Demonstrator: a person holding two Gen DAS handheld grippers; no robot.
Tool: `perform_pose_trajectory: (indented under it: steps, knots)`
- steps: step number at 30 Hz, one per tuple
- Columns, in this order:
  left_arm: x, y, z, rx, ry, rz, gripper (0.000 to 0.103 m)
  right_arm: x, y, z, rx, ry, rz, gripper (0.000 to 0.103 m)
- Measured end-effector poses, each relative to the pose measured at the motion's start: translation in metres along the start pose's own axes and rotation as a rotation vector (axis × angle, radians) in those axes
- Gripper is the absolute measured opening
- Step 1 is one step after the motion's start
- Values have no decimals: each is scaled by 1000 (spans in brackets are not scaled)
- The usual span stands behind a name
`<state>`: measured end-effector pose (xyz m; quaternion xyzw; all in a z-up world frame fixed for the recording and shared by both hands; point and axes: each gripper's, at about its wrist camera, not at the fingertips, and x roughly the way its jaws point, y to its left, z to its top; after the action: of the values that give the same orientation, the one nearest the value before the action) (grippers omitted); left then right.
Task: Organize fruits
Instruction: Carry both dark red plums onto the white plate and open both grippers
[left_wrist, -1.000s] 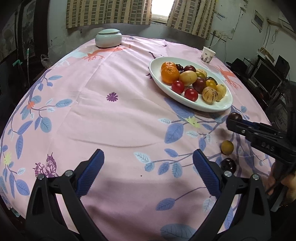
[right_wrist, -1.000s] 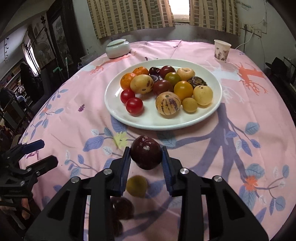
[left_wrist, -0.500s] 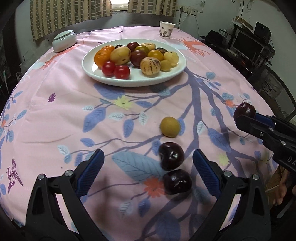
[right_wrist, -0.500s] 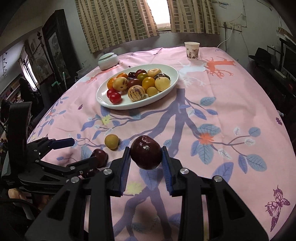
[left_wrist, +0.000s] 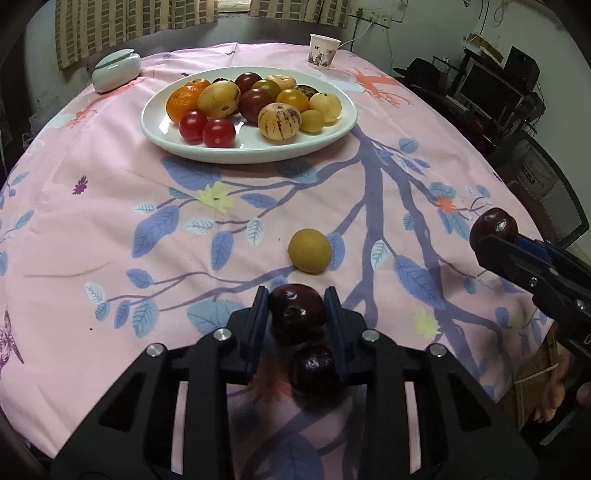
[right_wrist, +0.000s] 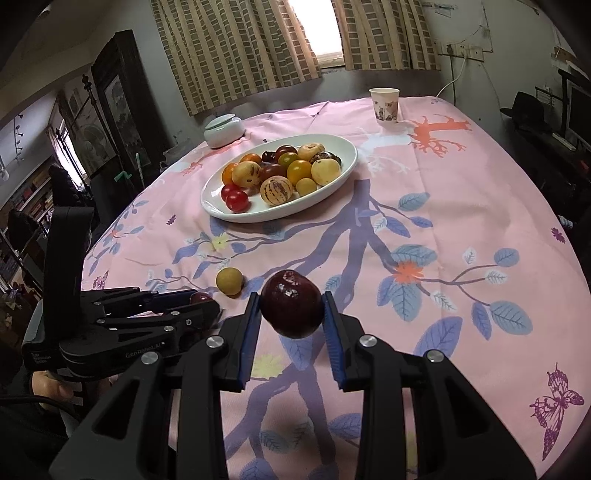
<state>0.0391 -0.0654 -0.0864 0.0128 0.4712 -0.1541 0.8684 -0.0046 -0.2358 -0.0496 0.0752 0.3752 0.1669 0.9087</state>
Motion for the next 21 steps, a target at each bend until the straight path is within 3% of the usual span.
perform_pose_trajectory:
  steps: [21]
  knots:
    - [-32, 43, 1, -69, -74, -45, 31, 20, 32, 8, -24, 25, 10, 34]
